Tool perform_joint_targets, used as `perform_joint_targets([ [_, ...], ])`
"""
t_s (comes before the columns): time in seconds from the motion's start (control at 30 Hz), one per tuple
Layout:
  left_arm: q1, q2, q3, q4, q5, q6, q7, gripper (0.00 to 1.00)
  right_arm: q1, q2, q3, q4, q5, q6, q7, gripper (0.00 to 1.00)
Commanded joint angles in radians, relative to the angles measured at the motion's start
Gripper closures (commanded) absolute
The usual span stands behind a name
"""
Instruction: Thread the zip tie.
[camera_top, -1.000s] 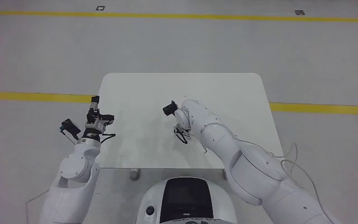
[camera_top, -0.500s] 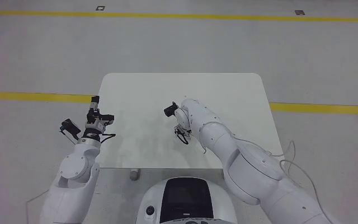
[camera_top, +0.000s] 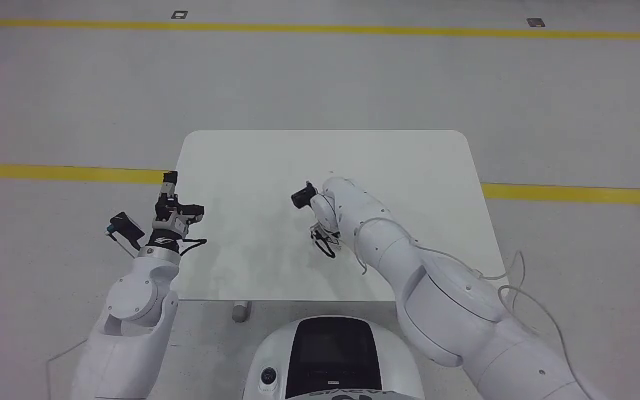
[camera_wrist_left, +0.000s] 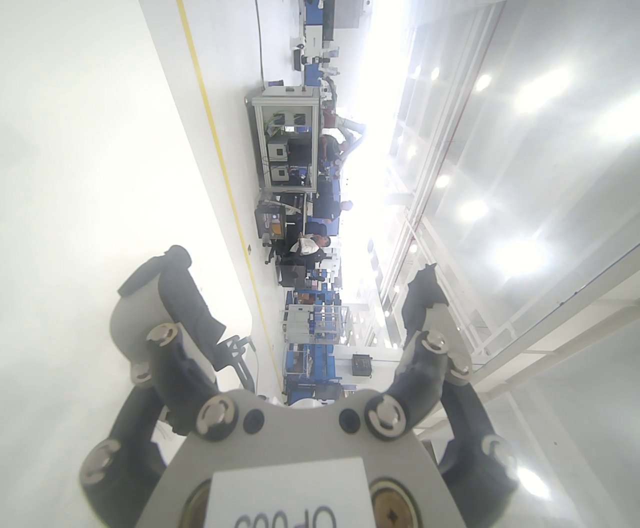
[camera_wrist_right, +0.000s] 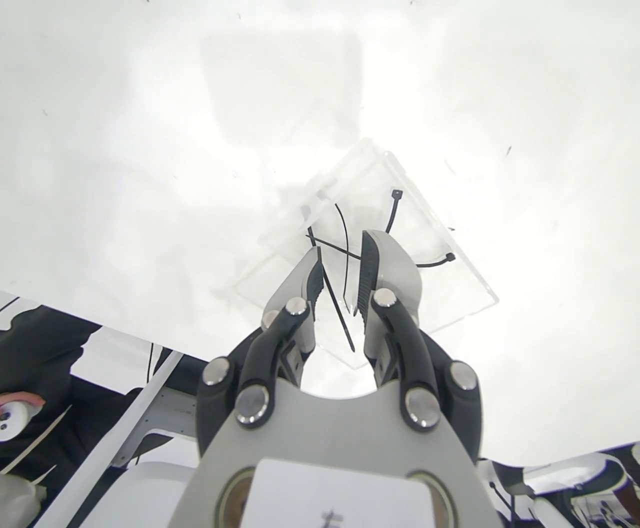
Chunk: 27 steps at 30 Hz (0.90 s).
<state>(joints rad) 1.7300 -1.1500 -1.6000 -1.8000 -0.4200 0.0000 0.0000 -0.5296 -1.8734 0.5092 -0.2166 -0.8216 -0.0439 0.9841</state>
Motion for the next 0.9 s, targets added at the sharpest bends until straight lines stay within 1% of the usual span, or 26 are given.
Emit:
perform_joint_targets([
  [0.0, 0.0, 0.0, 0.0, 0.0, 0.0, 0.0, 0.0, 0.0, 0.002, -0.001, 0.002, 0.005, 0.0, 0.002, 0.0, 0.81],
  [0.1, 0.0, 0.0, 0.0, 0.0, 0.0, 0.0, 0.0, 0.0, 0.01, -0.001, 0.008, 0.015, 0.004, -0.003, -0.002, 0.8],
  [0.2, 0.0, 0.0, 0.0, 0.0, 0.0, 0.0, 0.0, 0.0, 0.015, 0.0, 0.013, 0.016, 0.005, -0.023, 0.0, 0.79],
  [0.23, 0.0, 0.0, 0.0, 0.0, 0.0, 0.0, 0.0, 0.0, 0.016, 0.0, 0.013, 0.016, 0.003, -0.028, 0.003, 0.77],
  [0.5, 0.0, 0.0, 0.0, 0.0, 0.0, 0.0, 0.0, 0.0, 0.021, -0.002, 0.009, 0.012, -0.017, -0.066, 0.054, 0.7],
  [0.73, 0.0, 0.0, 0.0, 0.0, 0.0, 0.0, 0.0, 0.0, 0.019, -0.007, 0.007, 0.014, -0.033, -0.069, 0.077, 0.68],
  [0.87, 0.0, 0.0, 0.0, 0.0, 0.0, 0.0, 0.0, 0.0, 0.014, -0.012, 0.001, 0.014, -0.049, -0.057, 0.094, 0.69],
])
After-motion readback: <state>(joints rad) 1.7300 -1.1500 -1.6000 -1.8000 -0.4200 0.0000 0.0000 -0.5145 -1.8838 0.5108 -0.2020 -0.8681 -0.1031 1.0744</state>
